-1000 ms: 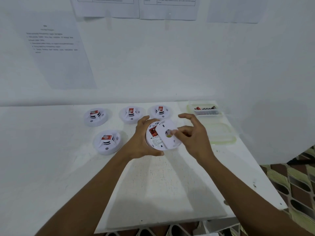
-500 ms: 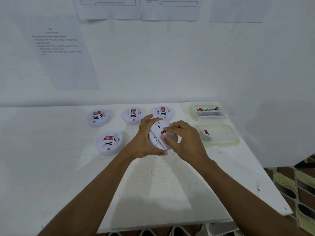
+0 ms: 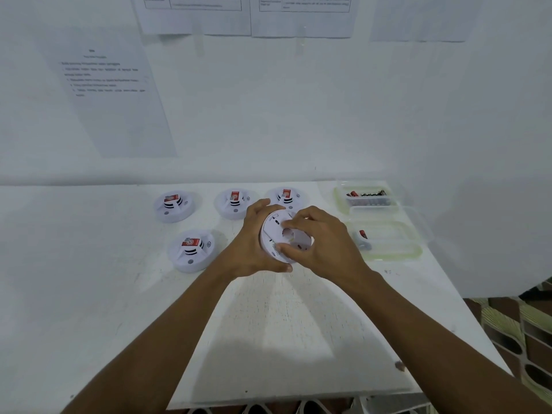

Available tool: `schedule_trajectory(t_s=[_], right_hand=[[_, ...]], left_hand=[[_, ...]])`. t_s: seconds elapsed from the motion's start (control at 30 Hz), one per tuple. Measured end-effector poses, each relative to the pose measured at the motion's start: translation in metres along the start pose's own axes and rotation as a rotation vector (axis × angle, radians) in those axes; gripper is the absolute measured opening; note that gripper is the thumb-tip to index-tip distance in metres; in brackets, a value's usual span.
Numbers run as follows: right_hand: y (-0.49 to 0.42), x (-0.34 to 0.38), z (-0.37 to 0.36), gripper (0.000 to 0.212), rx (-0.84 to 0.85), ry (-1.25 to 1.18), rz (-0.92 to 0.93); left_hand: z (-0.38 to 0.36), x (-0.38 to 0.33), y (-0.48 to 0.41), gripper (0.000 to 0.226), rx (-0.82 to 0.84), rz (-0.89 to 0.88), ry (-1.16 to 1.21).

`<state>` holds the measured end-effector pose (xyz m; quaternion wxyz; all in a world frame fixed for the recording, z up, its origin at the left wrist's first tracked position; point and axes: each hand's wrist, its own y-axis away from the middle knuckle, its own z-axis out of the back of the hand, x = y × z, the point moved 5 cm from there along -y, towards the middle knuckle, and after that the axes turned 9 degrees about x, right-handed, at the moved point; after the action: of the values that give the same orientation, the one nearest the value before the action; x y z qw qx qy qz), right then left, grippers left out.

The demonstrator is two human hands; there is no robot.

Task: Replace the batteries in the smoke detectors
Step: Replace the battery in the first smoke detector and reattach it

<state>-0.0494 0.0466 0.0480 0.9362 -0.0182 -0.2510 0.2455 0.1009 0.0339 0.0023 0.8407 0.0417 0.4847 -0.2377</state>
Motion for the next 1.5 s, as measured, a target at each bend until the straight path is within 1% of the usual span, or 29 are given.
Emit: schedule_trajectory(t_s=[0.13,0.3,0.4,0.53,0.6,0.67,0.73,0.8,0.87,0.97,1.07,1.13,1.23,1.27,1.33,1.4,1.5], right_hand=[[-0.002,0.001,0.002,0.052,-0.007,-0.043,-0.021],[-0.001,-0.002,0.002,0.057,-0.12,-0.173,-0.063],[0.0,-0.008,-0.001,0.047,-0.161,-0.309,-0.121],[0.0,-0.014,-0.006,0.04,-0.164,-0.428,-0.171],[-0.001,-0.018,-0.005,0.033,-0.143,-0.505,-0.197],[-0.003,-0.023,-0.006,0.026,-0.073,-0.676,-0.223],[-0.004,-0.029,-0.007,0.027,-0.001,-0.845,-0.245],[-0.004,-0.028,-0.007,0.029,0.042,-0.93,-0.257],[-0.005,-0.023,-0.005,0.032,0.051,-0.939,-0.247],[-0.006,-0.018,-0.003,0.037,0.045,-0.871,-0.249],[-0.009,-0.022,-0.001,0.032,0.049,-0.891,-0.261],[-0.011,-0.026,0.002,0.028,0.036,-0.915,-0.268],[-0.013,-0.036,0.004,0.022,0.015,-0.986,-0.288],[-0.014,-0.039,0.004,0.022,0.013,-1.02,-0.295],[-0.014,-0.042,0.0,0.022,0.015,-1.079,-0.301],[-0.012,-0.042,-0.004,0.022,0.012,-1.122,-0.282],[-0.005,-0.04,-0.011,0.03,-0.006,-1.123,-0.208]], left_hand=[[0.001,-0.002,-0.001,0.107,0.0,0.027,0.011],[0.005,-0.009,-0.002,0.103,0.001,0.01,0.034],[0.006,-0.016,-0.002,0.095,0.01,0.008,0.036],[0.006,-0.017,-0.004,0.094,0.0,0.008,0.004],[0.006,-0.015,-0.004,0.095,-0.017,0.02,0.026],[0.007,-0.013,-0.004,0.097,-0.05,0.025,0.054],[0.008,-0.013,-0.004,0.098,-0.08,0.029,0.076],[0.008,-0.014,-0.005,0.095,-0.098,0.036,0.076],[0.007,-0.014,-0.007,0.093,-0.127,0.052,0.05],[0.007,-0.013,-0.008,0.092,-0.165,0.056,0.01],[0.006,-0.012,-0.006,0.091,-0.16,0.081,0.036],[0.008,-0.01,-0.004,0.082,-0.143,0.098,0.091],[0.013,-0.006,-0.002,0.056,-0.075,0.101,0.269],[0.014,-0.006,-0.001,0.053,-0.053,0.102,0.32],[0.014,-0.006,0.0,0.053,-0.03,0.116,0.379],[0.013,-0.006,0.001,0.057,-0.055,0.139,0.447],[0.012,-0.003,0.003,0.056,-0.194,0.148,0.489]])
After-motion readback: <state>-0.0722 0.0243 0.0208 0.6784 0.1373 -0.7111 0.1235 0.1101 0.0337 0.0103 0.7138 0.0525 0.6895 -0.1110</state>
